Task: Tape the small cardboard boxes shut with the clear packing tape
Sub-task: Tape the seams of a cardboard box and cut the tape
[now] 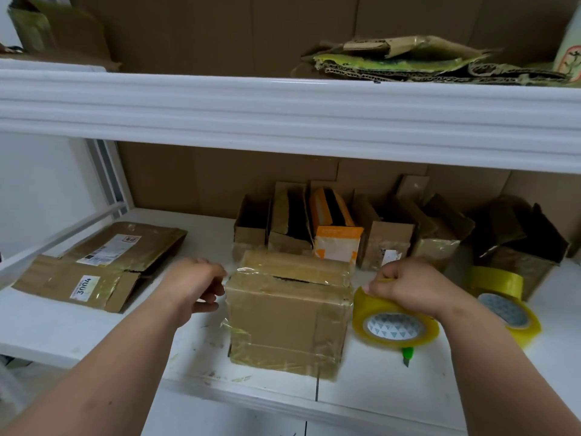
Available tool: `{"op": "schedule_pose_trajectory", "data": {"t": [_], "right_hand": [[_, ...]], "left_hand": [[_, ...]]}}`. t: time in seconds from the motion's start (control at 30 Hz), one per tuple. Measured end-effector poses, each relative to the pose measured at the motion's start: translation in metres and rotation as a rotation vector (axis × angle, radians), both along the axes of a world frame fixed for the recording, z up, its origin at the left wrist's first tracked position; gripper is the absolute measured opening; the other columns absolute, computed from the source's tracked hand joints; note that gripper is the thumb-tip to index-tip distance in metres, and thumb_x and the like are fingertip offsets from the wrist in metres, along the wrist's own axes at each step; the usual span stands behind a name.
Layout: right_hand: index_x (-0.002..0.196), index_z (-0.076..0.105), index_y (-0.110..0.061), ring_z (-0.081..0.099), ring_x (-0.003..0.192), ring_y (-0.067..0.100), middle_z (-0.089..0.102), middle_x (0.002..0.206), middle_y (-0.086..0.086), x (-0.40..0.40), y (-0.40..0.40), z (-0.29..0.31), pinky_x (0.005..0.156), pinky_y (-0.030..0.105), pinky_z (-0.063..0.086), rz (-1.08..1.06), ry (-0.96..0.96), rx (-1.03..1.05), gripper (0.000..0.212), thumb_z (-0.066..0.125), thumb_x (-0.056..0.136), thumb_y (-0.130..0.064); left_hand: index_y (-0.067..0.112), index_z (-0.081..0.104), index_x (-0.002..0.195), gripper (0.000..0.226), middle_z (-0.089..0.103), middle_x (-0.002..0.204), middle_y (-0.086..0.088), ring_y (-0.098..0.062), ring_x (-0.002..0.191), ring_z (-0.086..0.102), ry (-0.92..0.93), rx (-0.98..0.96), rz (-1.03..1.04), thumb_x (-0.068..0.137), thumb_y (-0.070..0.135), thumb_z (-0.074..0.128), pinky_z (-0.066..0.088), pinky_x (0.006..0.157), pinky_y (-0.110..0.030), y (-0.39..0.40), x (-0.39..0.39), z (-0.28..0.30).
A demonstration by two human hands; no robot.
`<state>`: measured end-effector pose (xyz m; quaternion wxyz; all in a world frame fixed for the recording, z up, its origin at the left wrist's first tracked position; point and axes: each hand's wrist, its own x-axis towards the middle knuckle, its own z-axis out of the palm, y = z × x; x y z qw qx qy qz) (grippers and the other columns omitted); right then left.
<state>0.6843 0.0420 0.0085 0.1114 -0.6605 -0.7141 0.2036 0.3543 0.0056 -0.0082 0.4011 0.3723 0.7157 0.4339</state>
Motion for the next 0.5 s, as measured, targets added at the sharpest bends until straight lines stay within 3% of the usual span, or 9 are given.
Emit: {"op": "schedule_pose_trajectory", "data": {"t": [0.13, 0.23, 0.33, 0.5], "right_hand": [[0.078, 0.068, -0.025, 0.061, 0.081, 0.01, 0.065, 0.082, -0.008, -0.012, -0.004, -0.005, 0.066, 0.029, 0.048, -0.011, -0.056, 0.001, 0.035, 0.067, 0.08, -0.06], [0.079, 0.068, -0.027, 0.06, 0.082, 0.009, 0.065, 0.083, -0.009, -0.018, -0.005, -0.004, 0.067, 0.028, 0.047, -0.018, -0.084, 0.012, 0.036, 0.064, 0.081, -0.063], [0.081, 0.068, -0.026, 0.06, 0.083, 0.01, 0.065, 0.083, -0.01, -0.02, -0.006, -0.004, 0.07, 0.029, 0.049, -0.026, -0.098, 0.005, 0.038, 0.064, 0.08, -0.064], [0.083, 0.067, -0.025, 0.059, 0.086, 0.012, 0.063, 0.086, -0.008, -0.023, -0.008, -0.003, 0.073, 0.03, 0.05, -0.026, -0.106, 0.018, 0.039, 0.063, 0.081, -0.064]], "left_hand": [[0.003, 0.061, 0.081, 0.009, 0.061, 0.073, -0.015, -0.024, 0.063, 0.052, 0.05, -0.116, -0.093, 0.089, 0.005, 0.058, 0.058, 0.075, -0.043, -0.006, 0.0, -0.014], [0.009, 0.057, 0.083, 0.015, 0.06, 0.081, -0.015, -0.024, 0.068, 0.054, 0.089, -0.055, -0.091, 0.088, -0.005, 0.052, 0.058, 0.074, -0.042, -0.009, -0.002, -0.025], [0.005, 0.065, 0.086, 0.024, 0.07, 0.086, -0.022, -0.027, 0.072, 0.065, 0.068, -0.014, -0.16, 0.089, -0.012, 0.048, 0.059, 0.075, -0.041, -0.01, -0.001, -0.026], [0.002, 0.071, 0.104, 0.033, 0.072, 0.099, -0.022, -0.033, 0.089, 0.07, -0.06, -0.069, -0.229, 0.1, 0.007, 0.038, 0.057, 0.082, -0.045, -0.018, -0.008, -0.005]]}}
